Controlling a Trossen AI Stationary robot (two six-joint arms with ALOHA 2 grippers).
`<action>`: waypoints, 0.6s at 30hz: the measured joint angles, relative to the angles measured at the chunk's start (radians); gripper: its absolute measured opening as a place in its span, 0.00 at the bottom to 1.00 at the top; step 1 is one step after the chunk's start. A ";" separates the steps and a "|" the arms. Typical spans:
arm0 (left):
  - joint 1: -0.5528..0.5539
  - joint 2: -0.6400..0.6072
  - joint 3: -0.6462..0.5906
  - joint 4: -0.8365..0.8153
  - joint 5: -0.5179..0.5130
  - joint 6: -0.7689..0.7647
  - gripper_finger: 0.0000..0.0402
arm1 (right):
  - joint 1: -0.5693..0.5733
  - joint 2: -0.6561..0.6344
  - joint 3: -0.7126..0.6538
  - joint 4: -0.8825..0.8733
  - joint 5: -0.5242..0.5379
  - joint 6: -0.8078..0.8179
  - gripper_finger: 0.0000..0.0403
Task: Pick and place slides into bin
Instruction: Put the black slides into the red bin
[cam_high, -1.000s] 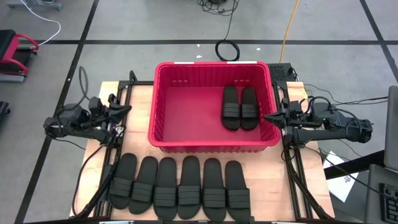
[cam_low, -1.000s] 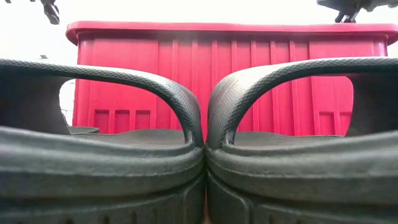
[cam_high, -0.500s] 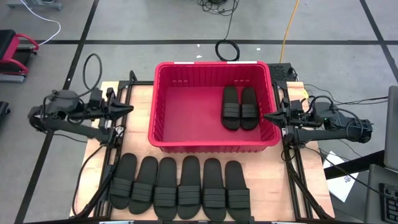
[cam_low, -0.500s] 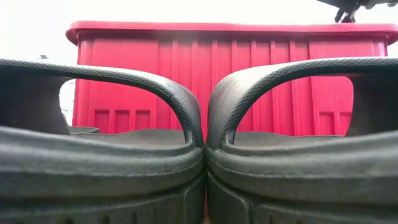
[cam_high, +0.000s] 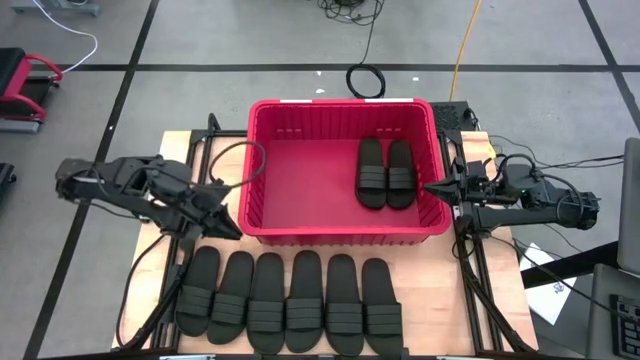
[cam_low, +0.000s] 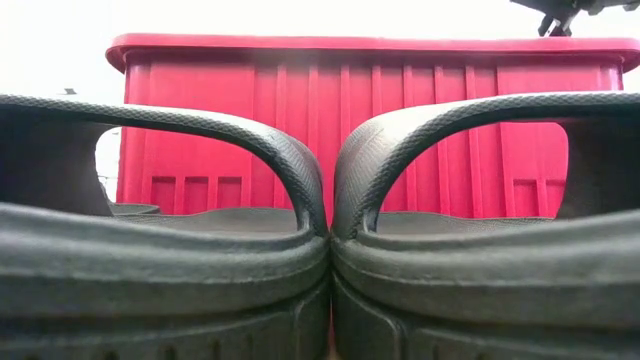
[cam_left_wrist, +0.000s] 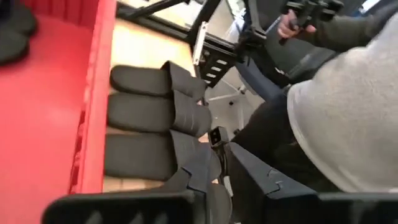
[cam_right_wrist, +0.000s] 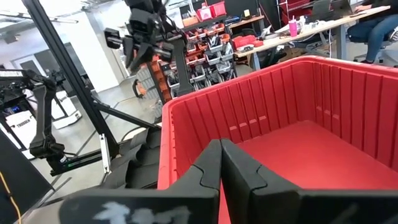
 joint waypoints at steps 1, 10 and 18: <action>-0.006 0.009 0.008 0.003 -0.012 0.022 0.15 | 0.000 0.000 0.000 -0.003 0.000 -0.005 0.00; -0.022 0.019 0.023 0.053 -0.110 0.087 0.29 | 0.000 0.000 0.000 -0.002 0.000 -0.024 0.00; -0.022 0.063 0.023 0.091 -0.110 0.100 0.31 | 0.000 0.000 0.001 -0.002 0.000 -0.025 0.00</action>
